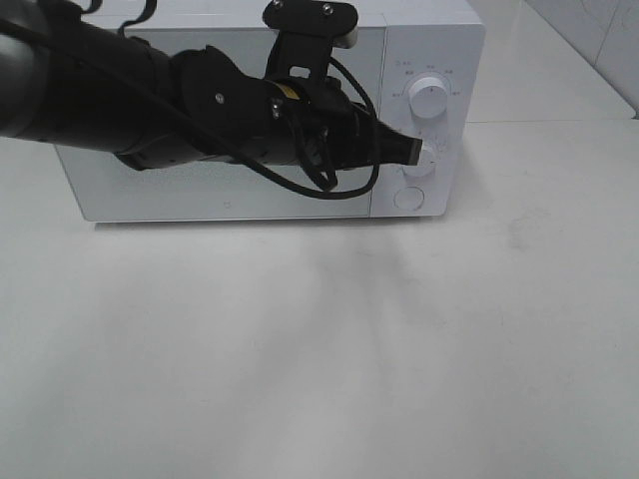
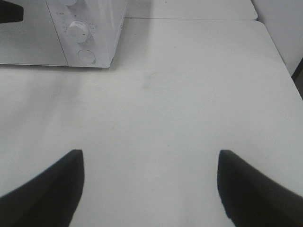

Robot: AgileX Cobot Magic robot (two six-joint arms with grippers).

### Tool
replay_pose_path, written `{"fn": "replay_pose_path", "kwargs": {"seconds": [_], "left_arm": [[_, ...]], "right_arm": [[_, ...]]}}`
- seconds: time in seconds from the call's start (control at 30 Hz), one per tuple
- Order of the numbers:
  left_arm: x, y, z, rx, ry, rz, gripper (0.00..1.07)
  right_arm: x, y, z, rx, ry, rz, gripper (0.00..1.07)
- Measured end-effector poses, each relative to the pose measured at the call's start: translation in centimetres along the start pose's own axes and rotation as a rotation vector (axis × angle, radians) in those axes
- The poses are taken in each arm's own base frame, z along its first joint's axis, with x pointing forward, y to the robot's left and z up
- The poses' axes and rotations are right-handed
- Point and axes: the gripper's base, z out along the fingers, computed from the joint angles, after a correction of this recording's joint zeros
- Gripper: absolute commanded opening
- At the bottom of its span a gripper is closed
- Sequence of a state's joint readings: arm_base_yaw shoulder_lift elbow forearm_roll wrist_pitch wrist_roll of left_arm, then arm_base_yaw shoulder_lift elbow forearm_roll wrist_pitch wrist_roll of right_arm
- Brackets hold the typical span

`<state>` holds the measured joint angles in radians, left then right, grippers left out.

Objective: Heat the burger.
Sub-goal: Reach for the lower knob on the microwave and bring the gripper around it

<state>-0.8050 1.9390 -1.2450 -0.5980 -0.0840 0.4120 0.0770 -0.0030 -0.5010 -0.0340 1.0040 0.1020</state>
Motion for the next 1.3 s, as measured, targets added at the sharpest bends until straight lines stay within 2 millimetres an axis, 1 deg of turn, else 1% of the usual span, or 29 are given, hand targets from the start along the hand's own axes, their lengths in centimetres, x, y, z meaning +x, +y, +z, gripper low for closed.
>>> {"fn": "replay_pose_path", "kwargs": {"seconds": [0.03, 0.07, 0.1, 0.13, 0.17, 0.2, 0.27, 0.33, 0.37, 0.4, 0.43, 0.5, 0.53, 0.57, 0.63, 0.67, 0.7, 0.73, 0.8, 0.83, 0.9, 1.0, 1.03, 1.07, 1.1, 1.17, 1.2, 1.27, 1.3], "left_arm": [[0.1, -0.2, -0.3, 0.022, 0.037, 0.0, 0.41], [0.4, -0.6, -0.7, 0.059, 0.104, 0.001, 0.71], [0.4, -0.6, -0.7, 0.059, 0.104, 0.001, 0.71], [0.9, -0.9, -1.0, 0.092, 0.172, 0.0, 0.96], [0.9, -0.9, -1.0, 0.092, 0.172, 0.0, 0.96], [1.5, -1.3, -1.3, 0.131, 0.255, 0.003, 1.02], [1.8, -1.4, -1.6, 0.151, 0.296, 0.013, 1.01], [2.1, -1.7, -2.6, 0.193, 0.391, 0.062, 1.01], [2.1, -1.7, -2.6, 0.193, 0.391, 0.062, 1.01], [2.1, -1.8, -3.5, 0.213, 0.44, 0.111, 1.01], [2.1, -1.8, -3.5, 0.213, 0.44, 0.111, 1.01], [2.1, -1.6, -4.8, 0.228, 0.523, 0.201, 1.01], [2.1, -1.6, -4.8, 0.228, 0.523, 0.201, 1.01], [2.2, -1.5, -5.8, 0.232, 0.588, 0.23, 1.01], [2.1, -1.2, -6.3, 0.227, 0.614, 0.23, 1.01], [1.9, -0.8, -7.2, 0.211, 0.65, 0.203, 1.01], [1.7, -0.5, -7.5, 0.201, 0.665, 0.19, 1.01], [1.7, -0.5, -7.5, 0.201, 0.665, 0.19, 1.01], [1.4, 0.9, -8.6, 0.162, 0.721, 0.126, 1.01], [1.4, 0.9, -8.6, 0.162, 0.721, 0.126, 1.01], [1.2, 3.8, -9.8, 0.116, 0.795, 0.032, 1.01], [1.1, 4.4, -10.1, 0.106, 0.806, 0.011, 1.01], [0.7, 5.8, -11.0, 0.083, 0.815, -0.036, 1.01], [0.6, 6.6, -11.5, 0.068, 0.813, -0.061, 1.01], [0.6, 6.6, -11.5, 0.068, 0.813, -0.061, 1.01], [0.2, 9.3, -13.9, 0.0, 0.773, -0.162, 1.01], [0.2, 9.3, -13.9, 0.0, 0.773, -0.162, 1.01], [0.2, 10.1, -14.7, -0.02, 0.765, -0.191, 1.01], [0.7, 11.3, -16.2, -0.056, 0.755, -0.246, 1.01]], "right_arm": [[0.0, 0.0, 0.0, 0.0, 0.0, 0.0, 0.75], [0.0, 0.0, 0.0, 0.0, 0.0, 0.0, 0.75], [0.0, 0.0, 0.0, 0.0, 0.0, 0.0, 0.75], [0.0, 0.0, 0.0, 0.0, 0.0, 0.0, 0.75], [0.0, 0.0, 0.0, 0.0, 0.0, 0.0, 0.75], [0.0, 0.0, 0.0, 0.0, 0.0, -0.001, 0.75], [0.0, 0.0, 0.0, 0.0, 0.0, -0.001, 0.75], [0.0, 0.0, 0.0, 0.0, 0.0, -0.001, 0.75], [0.0, 0.0, 0.0, 0.0, 0.0, -0.001, 0.75], [0.0, 0.0, 0.0, 0.0, 0.0, -0.001, 0.75], [0.0, 0.0, 0.0, 0.0, 0.0, -0.001, 0.75], [0.0, 0.0, 0.0, 0.0, 0.0, -0.002, 0.75], [0.0, 0.0, 0.0, 0.0, 0.0, -0.002, 0.75], [0.0, 0.0, 0.0, 0.0, 0.0, -0.002, 0.75], [0.0, 0.0, 0.0, 0.0, 0.0, -0.002, 0.75], [0.0, 0.0, 0.0, 0.0, 0.0, -0.002, 0.75], [0.0, 0.0, 0.0, 0.0, 0.0, -0.002, 0.75], [0.0, 0.0, 0.0, 0.0, 0.0, -0.002, 0.75], [0.0, 0.0, 0.0, 0.0, 0.0, -0.002, 0.75], [0.0, 0.0, 0.0, 0.0, 0.0, -0.002, 0.75], [0.0, 0.0, 0.0, 0.0, 0.0, -0.002, 0.75], [0.0, 0.0, 0.0, 0.0, 0.0, -0.002, 0.75], [0.0, 0.0, 0.0, 0.0, 0.0, -0.002, 0.75], [0.0, 0.0, 0.0, 0.0, 0.0, -0.002, 0.75], [0.0, 0.0, 0.0, 0.0, 0.0, -0.002, 0.75], [0.0, 0.0, 0.0, 0.0, 0.0, -0.002, 0.75], [0.0, 0.0, 0.0, 0.0, 0.0, -0.002, 0.75], [0.0, 0.0, 0.0, 0.0, 0.0, -0.002, 0.75], [0.0, 0.0, 0.0, 0.0, 0.0, -0.002, 0.75]]}}
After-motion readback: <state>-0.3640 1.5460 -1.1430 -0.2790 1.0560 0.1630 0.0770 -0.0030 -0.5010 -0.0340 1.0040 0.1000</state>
